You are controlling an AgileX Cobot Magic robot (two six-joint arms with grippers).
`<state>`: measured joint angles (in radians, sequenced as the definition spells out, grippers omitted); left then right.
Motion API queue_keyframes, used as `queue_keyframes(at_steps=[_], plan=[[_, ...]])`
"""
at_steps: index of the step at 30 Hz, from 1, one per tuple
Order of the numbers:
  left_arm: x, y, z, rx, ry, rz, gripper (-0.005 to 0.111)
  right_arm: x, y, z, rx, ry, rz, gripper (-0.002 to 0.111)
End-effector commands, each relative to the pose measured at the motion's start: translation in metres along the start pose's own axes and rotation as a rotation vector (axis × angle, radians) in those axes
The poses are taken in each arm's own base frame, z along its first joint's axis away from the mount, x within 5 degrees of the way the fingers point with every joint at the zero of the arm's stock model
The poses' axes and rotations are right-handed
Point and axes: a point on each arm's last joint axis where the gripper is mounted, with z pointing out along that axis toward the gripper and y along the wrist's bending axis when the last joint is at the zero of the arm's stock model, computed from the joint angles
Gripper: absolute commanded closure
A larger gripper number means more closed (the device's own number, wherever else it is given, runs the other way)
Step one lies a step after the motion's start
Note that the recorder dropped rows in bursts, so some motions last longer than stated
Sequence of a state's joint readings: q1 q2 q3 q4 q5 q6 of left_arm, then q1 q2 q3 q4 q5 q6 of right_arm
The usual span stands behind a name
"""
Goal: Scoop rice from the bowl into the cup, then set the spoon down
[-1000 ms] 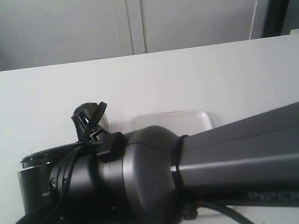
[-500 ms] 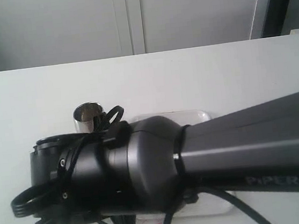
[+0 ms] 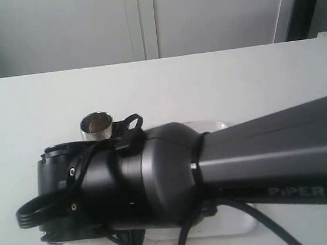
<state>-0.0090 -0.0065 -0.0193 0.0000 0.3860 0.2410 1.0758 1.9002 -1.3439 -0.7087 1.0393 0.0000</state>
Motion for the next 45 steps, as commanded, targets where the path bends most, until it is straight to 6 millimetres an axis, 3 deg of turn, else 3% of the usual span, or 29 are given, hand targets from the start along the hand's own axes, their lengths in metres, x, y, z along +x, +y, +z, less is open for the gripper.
queue_keyframes(at_steps=[1,13,27,33,45], plan=[[0.007,-0.002,0.001,0.021,0.061,-0.01,0.092,0.001,-0.002,-0.003,-0.033,-0.018,0.052,0.108],[0.007,-0.002,0.001,0.021,0.061,-0.01,0.092,0.01,-0.018,-0.024,-0.115,-0.127,0.244,0.108],[0.007,-0.002,0.001,0.021,0.061,-0.01,0.092,0.02,-0.045,-0.009,-0.201,-0.219,0.469,0.108],[0.007,-0.002,0.001,0.021,0.061,-0.01,0.092,0.026,-0.071,-0.008,-0.174,-0.24,0.562,0.108],[0.007,-0.002,0.001,0.021,0.061,-0.01,0.092,0.036,-0.128,-0.024,-0.044,-0.245,0.635,0.108]])
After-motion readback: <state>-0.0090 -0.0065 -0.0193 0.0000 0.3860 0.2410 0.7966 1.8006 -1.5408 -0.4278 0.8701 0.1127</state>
